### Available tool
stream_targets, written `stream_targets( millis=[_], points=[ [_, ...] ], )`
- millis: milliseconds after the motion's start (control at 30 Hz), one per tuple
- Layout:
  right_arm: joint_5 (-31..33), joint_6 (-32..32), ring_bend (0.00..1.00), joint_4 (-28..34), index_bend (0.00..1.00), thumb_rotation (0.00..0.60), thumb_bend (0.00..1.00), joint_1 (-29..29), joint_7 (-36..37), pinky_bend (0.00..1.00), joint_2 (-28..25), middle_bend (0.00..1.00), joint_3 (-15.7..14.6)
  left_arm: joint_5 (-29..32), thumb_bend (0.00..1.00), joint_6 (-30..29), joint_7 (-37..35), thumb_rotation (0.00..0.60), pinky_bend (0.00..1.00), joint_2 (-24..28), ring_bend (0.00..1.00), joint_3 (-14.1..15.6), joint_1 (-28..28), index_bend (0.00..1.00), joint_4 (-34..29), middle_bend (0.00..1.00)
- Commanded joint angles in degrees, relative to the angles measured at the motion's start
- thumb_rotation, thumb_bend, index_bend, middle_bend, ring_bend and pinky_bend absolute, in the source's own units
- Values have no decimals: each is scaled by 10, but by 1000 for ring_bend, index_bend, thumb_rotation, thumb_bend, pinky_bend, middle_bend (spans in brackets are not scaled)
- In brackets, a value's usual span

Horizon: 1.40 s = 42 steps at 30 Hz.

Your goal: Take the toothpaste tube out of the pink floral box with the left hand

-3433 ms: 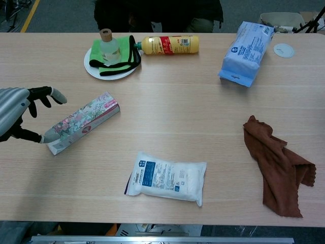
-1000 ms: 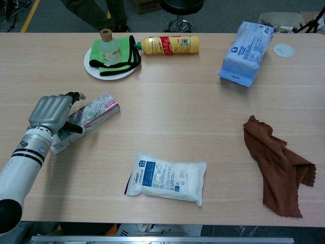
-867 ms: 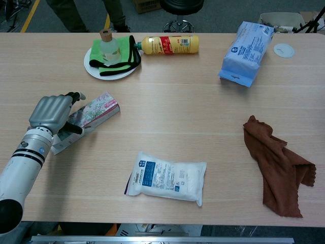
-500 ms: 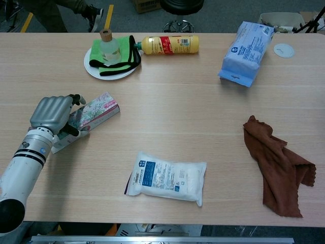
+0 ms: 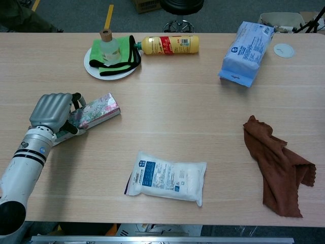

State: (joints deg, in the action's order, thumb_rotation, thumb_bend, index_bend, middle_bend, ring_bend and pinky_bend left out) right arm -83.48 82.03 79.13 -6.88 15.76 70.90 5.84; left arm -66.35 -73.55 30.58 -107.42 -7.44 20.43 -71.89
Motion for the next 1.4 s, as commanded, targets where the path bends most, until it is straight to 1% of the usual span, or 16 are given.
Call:
stream_targets(
  millis=[33, 300, 533, 700, 867, 1000, 1167, 1267, 1400],
  points=[
    [0, 0, 277, -1, 427, 600, 310, 0, 1, 401, 0, 398, 0, -13, 0, -9, -11, 600, 583, 0, 483, 2, -2, 419, -2, 485],
    [0, 2, 277, 1, 427, 600, 311, 1, 1, 401, 0, 398, 1, -50, 0, -35, -40, 600, 586, 15, 485, 5, -8, 421, -26, 488],
    [-2, 4, 277, 6, 427, 600, 311, 1, -2, 401, -1, 398, 1, -84, 0, -62, -70, 600, 587, 49, 487, -6, -8, 423, -77, 493],
    [-3, 5, 277, 11, 427, 600, 311, 1, -7, 401, -2, 398, 2, -113, 0, -78, -149, 600, 592, 75, 488, -22, -9, 425, -106, 493],
    [-2, 4, 277, 15, 427, 600, 310, 0, -11, 401, -3, 398, 2, -119, 0, -72, -242, 600, 597, 105, 492, -34, -12, 430, -137, 496],
    [-2, 3, 277, 17, 427, 600, 310, -1, -13, 401, -3, 398, 2, -132, 0, -84, -290, 600, 598, 111, 493, -38, -16, 432, -131, 497],
    [-1, 1, 277, 17, 427, 600, 311, -1, -14, 401, -3, 398, 1, -152, 0, -106, -358, 600, 598, 102, 493, -45, -18, 432, -104, 497],
    [-1, 0, 277, 17, 427, 600, 310, -1, -14, 401, -3, 398, 1, -158, 0, -112, -375, 600, 598, 99, 493, -44, -18, 432, -93, 497],
    [-1, 1, 277, 17, 427, 600, 311, -1, -12, 401, -3, 398, 1, -154, 0, -106, -372, 600, 598, 100, 493, -42, -18, 434, -92, 499]
  ],
)
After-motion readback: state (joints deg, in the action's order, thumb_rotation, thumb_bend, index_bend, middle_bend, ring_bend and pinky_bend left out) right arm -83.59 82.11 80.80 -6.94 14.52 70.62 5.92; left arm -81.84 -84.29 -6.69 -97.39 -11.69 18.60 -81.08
